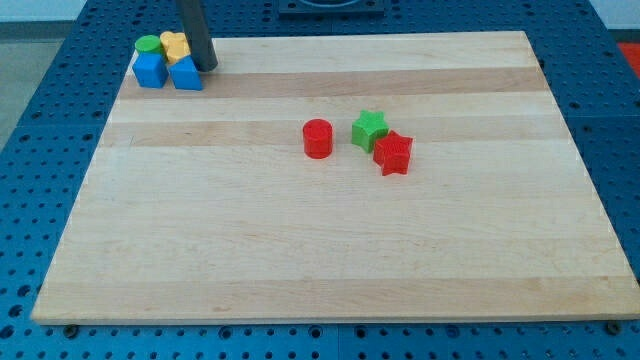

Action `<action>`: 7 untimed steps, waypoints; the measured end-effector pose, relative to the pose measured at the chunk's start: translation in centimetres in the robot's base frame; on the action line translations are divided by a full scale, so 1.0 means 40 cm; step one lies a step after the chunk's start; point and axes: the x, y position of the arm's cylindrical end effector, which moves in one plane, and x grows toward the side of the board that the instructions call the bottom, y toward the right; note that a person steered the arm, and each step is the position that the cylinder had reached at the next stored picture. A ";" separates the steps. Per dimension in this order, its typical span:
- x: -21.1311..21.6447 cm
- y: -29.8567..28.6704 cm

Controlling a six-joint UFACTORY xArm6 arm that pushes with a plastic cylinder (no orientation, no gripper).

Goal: Push the red circle towards the bottom of the blue triangle

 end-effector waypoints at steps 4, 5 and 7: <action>0.524 0.087; 0.523 0.256; 0.385 0.422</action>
